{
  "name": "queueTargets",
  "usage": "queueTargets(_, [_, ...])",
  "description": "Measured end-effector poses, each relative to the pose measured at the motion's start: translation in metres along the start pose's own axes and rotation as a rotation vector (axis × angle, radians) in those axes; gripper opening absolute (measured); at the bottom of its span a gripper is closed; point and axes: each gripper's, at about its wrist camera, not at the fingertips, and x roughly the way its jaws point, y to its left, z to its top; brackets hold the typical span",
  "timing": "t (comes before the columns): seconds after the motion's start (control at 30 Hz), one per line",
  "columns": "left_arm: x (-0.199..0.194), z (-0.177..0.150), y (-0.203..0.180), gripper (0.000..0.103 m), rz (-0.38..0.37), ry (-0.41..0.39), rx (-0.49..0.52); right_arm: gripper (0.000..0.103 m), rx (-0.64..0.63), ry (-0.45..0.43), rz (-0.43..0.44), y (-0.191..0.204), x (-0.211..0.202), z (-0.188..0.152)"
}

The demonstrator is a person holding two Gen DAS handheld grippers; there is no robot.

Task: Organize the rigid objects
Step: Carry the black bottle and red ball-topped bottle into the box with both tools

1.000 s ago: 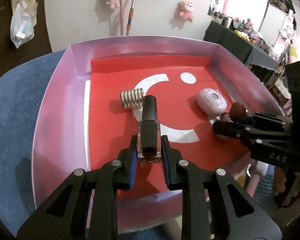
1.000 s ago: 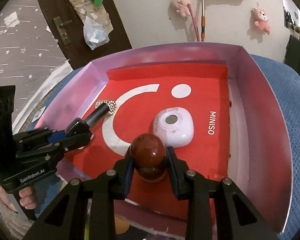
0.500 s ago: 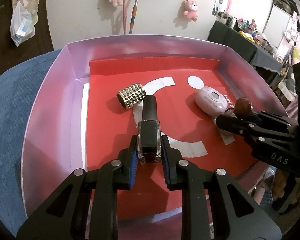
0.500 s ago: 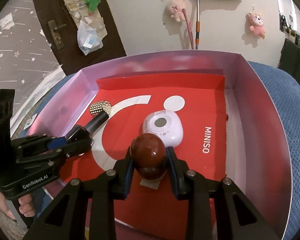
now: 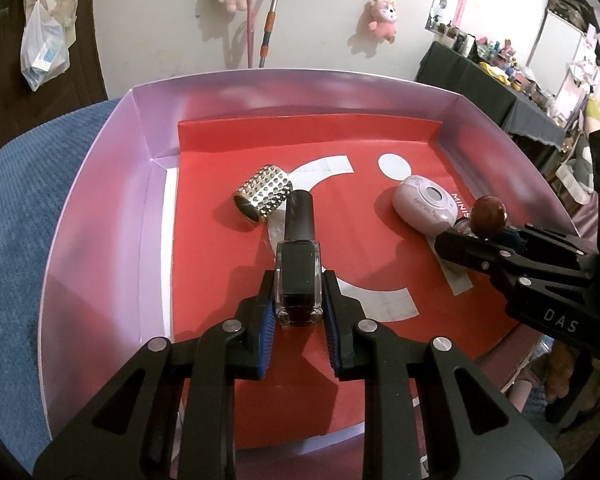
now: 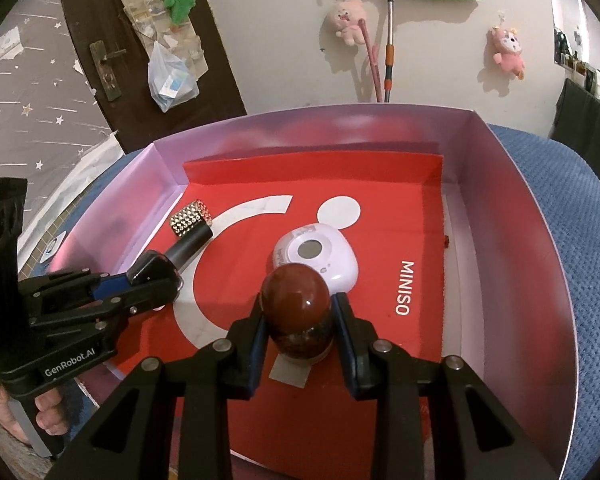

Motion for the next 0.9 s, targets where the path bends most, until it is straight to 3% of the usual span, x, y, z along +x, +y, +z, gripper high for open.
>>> queueTargets(0.53, [0.0009,0.0002,0.0007,0.02,0.001,0.002,-0.002,0.034,0.019,0.004,0.013,-0.0014,0.0005,0.0004])
queueTargets(0.8, [0.0005,-0.0021,-0.0028,0.02,0.039,-0.01,0.016,0.035,0.016,0.007,0.011,-0.0011,0.0008,-0.0004])
queueTargets(0.9, [-0.0005,-0.0016,-0.0015,0.02,0.048,-0.013,0.011,0.043,0.016,0.005,0.015,-0.0015,0.0007,-0.0003])
